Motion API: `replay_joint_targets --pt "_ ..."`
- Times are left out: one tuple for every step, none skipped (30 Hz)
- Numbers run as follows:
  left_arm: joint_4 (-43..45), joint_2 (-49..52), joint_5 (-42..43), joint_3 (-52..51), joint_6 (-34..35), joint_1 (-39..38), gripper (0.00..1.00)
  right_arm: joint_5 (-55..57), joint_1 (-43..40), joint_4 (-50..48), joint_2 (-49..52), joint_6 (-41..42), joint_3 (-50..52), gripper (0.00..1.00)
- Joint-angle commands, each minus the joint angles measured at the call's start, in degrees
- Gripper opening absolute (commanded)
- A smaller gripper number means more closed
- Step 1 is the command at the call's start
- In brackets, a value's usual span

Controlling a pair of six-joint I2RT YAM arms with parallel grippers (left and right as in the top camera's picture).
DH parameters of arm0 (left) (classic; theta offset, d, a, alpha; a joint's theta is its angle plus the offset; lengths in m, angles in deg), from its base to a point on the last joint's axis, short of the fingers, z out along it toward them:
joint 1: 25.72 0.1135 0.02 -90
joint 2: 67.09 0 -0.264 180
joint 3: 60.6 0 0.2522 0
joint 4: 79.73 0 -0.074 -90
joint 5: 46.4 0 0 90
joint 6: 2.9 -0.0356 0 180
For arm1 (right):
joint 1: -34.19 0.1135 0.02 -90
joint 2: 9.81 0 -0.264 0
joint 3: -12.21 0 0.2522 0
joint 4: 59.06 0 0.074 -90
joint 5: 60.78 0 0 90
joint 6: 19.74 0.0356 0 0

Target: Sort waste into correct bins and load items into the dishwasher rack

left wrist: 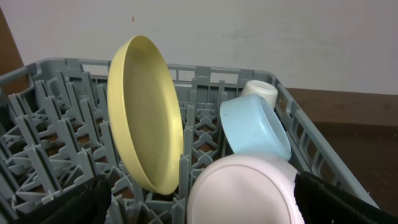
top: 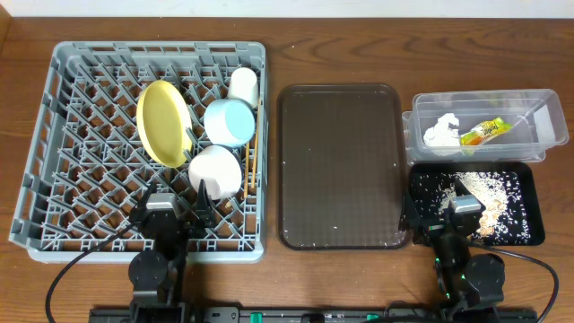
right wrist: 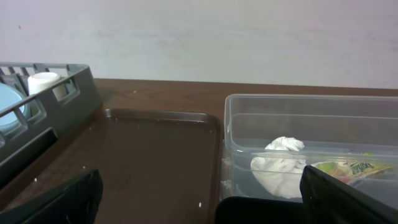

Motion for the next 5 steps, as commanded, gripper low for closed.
replay_joint_targets --pt "-2.7 -0.2 -0.6 -0.5 -0.9 0.3 0.95 -0.2 -1.0 0.2 -0.3 -0.9 0.1 0.99" --pt "-2.7 -0.2 -0.6 -0.5 -0.9 0.3 0.95 -0.2 -1.0 0.2 -0.3 -0.9 0.1 0.99" --pt "-2.7 -0.2 -0.6 -0.5 -0.9 0.3 0.95 -0.2 -1.0 0.2 -0.3 -0.9 0.1 0.99" --pt "-2.7 -0.2 -0.6 -0.5 -0.9 0.3 0.95 -0.2 -1.0 0.2 -0.3 -0.9 0.1 0.99" --pt "-2.7 -0.2 -0.6 -0.5 -0.9 0.3 0.95 -0.2 -1.0 0.2 -0.3 -0.9 0.1 0.99"
